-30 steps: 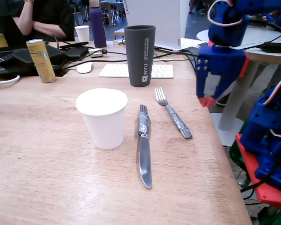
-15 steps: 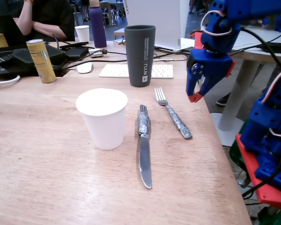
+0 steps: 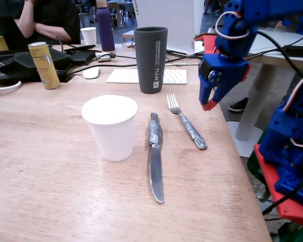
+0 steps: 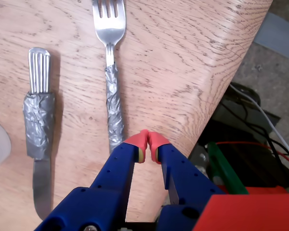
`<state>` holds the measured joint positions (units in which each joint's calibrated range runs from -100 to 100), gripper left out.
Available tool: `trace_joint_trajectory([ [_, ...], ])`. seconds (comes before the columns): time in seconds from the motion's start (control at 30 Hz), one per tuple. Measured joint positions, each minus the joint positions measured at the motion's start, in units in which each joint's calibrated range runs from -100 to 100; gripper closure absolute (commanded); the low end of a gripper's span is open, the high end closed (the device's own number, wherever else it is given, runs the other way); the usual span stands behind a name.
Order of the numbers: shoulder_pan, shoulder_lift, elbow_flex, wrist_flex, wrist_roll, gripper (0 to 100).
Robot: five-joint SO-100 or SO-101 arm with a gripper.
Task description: Grab the fork and place it in gray glass
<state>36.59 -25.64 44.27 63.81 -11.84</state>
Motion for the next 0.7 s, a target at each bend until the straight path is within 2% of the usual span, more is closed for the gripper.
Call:
trace_joint_trajectory([
  [0.7, -0.1, 0.0, 0.0, 0.0, 0.0, 100],
])
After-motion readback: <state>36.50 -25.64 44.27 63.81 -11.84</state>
